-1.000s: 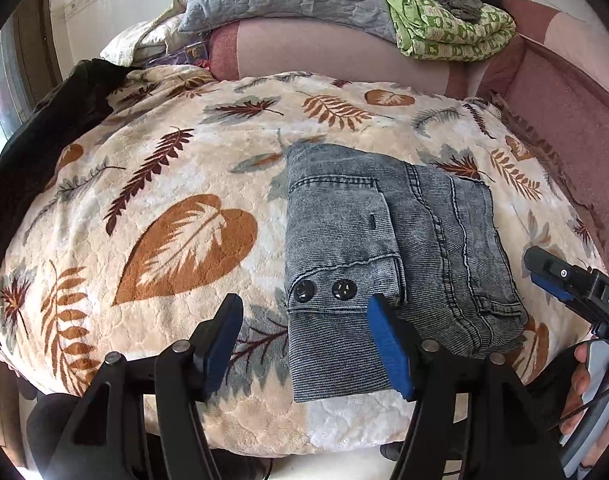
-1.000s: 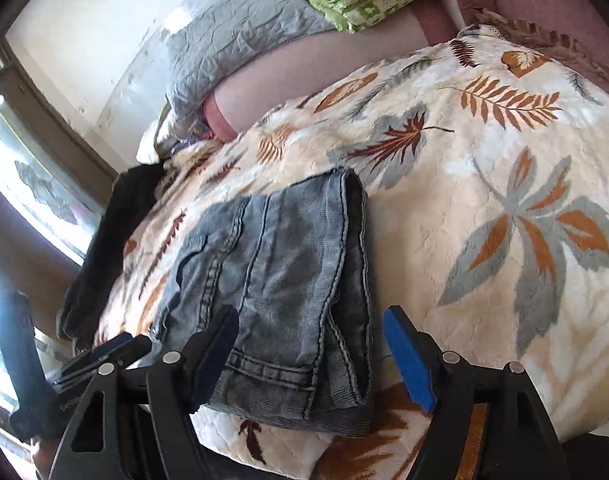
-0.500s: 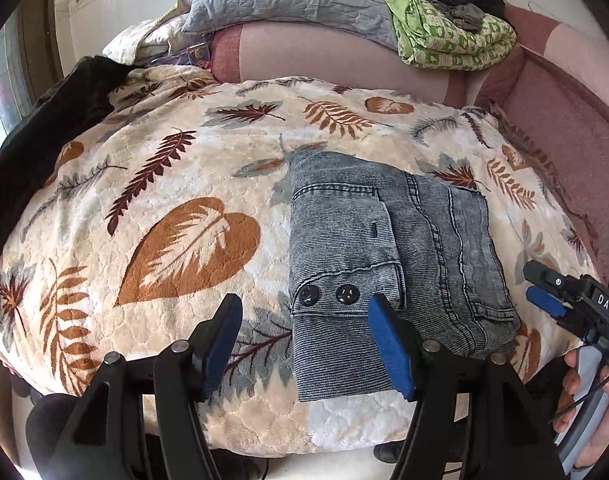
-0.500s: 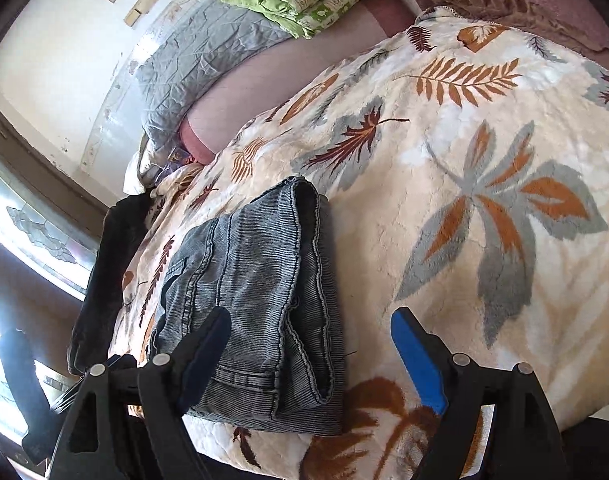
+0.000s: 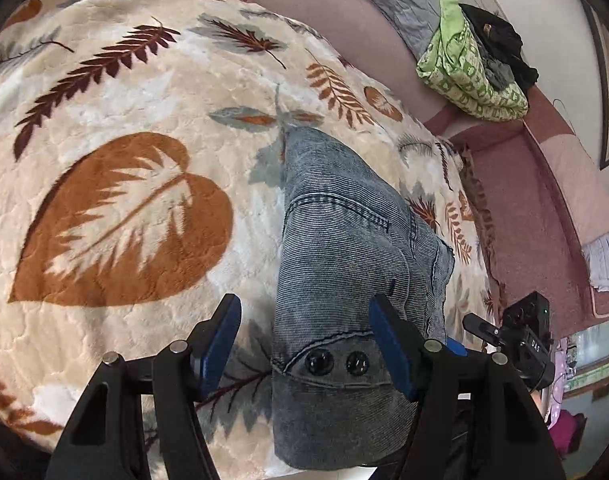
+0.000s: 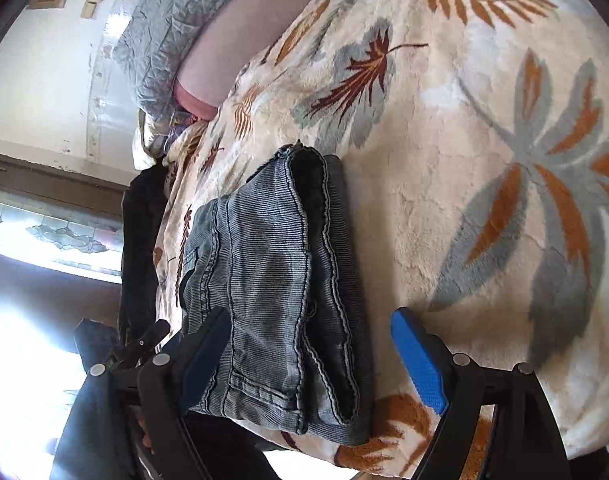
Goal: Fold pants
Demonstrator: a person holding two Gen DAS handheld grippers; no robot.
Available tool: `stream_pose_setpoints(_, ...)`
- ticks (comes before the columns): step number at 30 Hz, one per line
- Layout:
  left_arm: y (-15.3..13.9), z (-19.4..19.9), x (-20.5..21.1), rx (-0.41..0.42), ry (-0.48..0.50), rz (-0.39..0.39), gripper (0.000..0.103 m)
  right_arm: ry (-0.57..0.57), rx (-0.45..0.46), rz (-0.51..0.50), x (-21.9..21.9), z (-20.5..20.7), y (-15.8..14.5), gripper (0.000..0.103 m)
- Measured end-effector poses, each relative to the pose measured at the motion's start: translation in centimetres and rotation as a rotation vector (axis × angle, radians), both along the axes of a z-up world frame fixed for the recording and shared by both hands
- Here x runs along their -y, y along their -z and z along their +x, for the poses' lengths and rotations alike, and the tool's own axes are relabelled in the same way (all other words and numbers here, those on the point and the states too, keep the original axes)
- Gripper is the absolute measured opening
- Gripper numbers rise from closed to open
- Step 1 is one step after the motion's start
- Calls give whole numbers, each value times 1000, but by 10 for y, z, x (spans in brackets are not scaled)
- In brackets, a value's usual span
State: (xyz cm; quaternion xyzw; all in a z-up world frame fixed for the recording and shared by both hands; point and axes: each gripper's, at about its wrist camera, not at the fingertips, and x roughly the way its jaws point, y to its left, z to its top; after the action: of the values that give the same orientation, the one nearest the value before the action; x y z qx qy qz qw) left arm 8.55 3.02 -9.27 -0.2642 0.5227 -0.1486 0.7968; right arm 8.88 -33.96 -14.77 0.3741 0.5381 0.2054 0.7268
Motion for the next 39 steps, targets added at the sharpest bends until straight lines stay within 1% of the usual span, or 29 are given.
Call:
stream_pose_setpoints(2,8,10,6,-29,23,-23,67,-26,-23,35,-3,9,4,85)
stream_pose_setpoints(4,15,17,11,-56,44,-51,67,-40,-52,41,-5,16,8,86)
stream_pose_setpoints(8,21,27,20,-57,70,-83,67,-59,-77,82,-13,25,11,86)
stream_pose_setpoints(12,27,35,17,-78,51,-146,70,-86,-82,31,-29,30,10,86)
stream_pose_setpoints(15,28,35,18,-68,59,-153,71,-80,-84,15,-32,32,10,86)
stream_pose_setpoints(17,29,34,18,-50,69,-152,71,-84,-73,-20,-37,31,8,83)
stream_pose_setpoints(18,29,33,18,-41,71,-156,70,-81,-67,-38,-38,30,7,80)
stream_pose_setpoints(20,31,31,16,-27,74,-163,70,-73,-63,-81,-39,28,6,69)
stream_pose_setpoints(21,31,30,16,-20,78,-161,70,-66,-64,-95,-38,26,6,57)
stream_pose_setpoints(22,30,29,17,-10,87,-146,69,-60,-67,-101,-37,25,7,47)
stream_pose_setpoints(23,29,29,19,2,98,-117,63,-56,-67,-102,-35,24,8,43)
stream_pose_setpoints(24,27,27,21,15,110,-79,58,-52,-65,-107,-33,23,9,36)
stream_pose_setpoints(25,26,26,24,32,121,-50,56,-51,-61,-107,-33,22,9,34)
stream_pose_setpoints(27,25,22,25,61,135,-16,50,-57,-38,-128,-38,21,4,28)
stream_pose_setpoints(28,24,21,25,71,138,-6,48,-62,-26,-148,-42,20,1,25)
stream_pose_setpoints(30,23,20,23,87,134,-6,42,-64,3,-179,-47,19,-7,22)
stream_pose_setpoints(33,16,15,25,131,136,23,34,-63,48,-207,-52,13,-20,21)
stream_pose_setpoints(36,4,8,30,189,148,65,31,-64,79,-226,-56,10,-32,20)
stream_pose_setpoints(39,-8,3,32,238,156,69,29,-68,106,-235,-60,7,-42,20)
